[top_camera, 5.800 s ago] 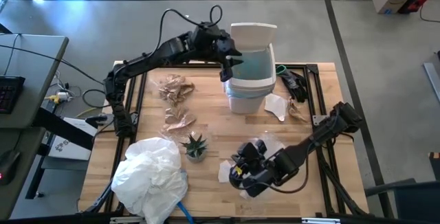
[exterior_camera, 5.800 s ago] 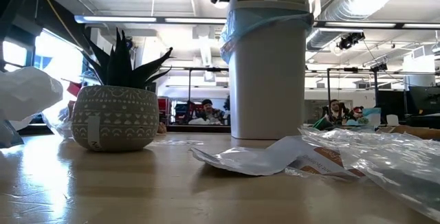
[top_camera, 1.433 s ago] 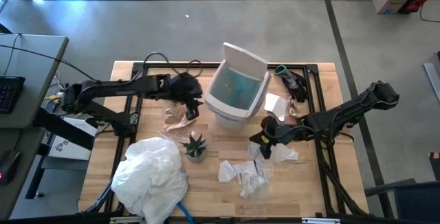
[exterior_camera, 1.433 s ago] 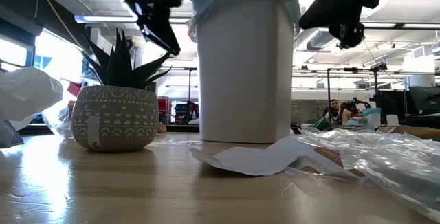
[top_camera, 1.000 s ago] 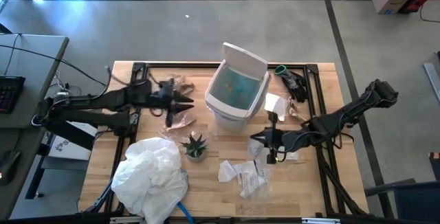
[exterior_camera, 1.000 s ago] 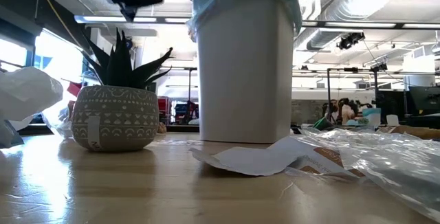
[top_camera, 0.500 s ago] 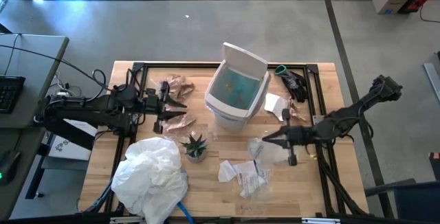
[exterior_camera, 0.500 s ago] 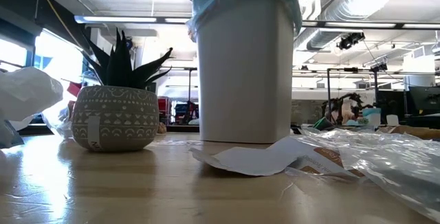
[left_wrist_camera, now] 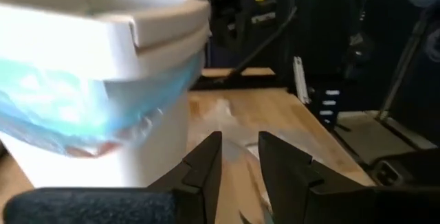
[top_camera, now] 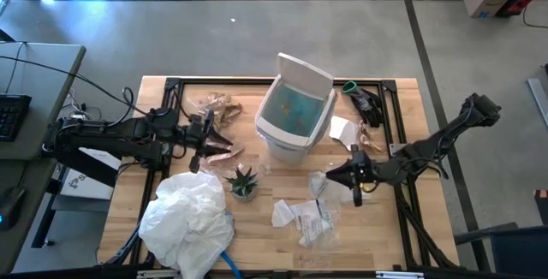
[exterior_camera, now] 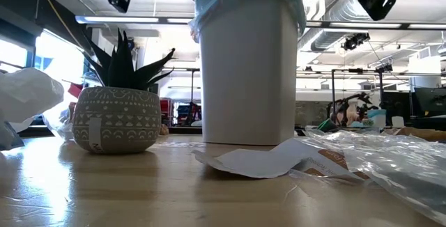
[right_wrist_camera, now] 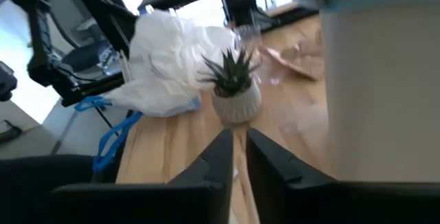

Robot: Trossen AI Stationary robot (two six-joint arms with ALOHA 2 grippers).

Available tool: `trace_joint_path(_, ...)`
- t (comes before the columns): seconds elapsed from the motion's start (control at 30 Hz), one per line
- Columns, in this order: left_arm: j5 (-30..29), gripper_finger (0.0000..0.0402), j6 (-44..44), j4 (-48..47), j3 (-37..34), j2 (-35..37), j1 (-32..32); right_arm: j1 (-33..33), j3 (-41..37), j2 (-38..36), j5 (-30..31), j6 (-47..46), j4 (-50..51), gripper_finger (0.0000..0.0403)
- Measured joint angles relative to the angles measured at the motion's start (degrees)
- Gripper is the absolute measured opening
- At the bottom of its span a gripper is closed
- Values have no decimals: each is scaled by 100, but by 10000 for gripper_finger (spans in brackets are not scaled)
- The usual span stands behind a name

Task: Place trash/remove bag and relplace
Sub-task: Put the transparent plastic into the trash bin

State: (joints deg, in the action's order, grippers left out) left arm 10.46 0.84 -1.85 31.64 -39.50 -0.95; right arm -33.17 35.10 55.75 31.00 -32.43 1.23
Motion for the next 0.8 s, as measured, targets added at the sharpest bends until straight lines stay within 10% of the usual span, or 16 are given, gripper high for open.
trace_joint_path(0.4,-332,132,215,-564,0,-3,-4,0,255,949,-650,-2377,1907,207)
trace_joint_path(0.8,-356,133,344,-559,2,-15,-4,16,255,2220,-1257,-2996,2262,187)
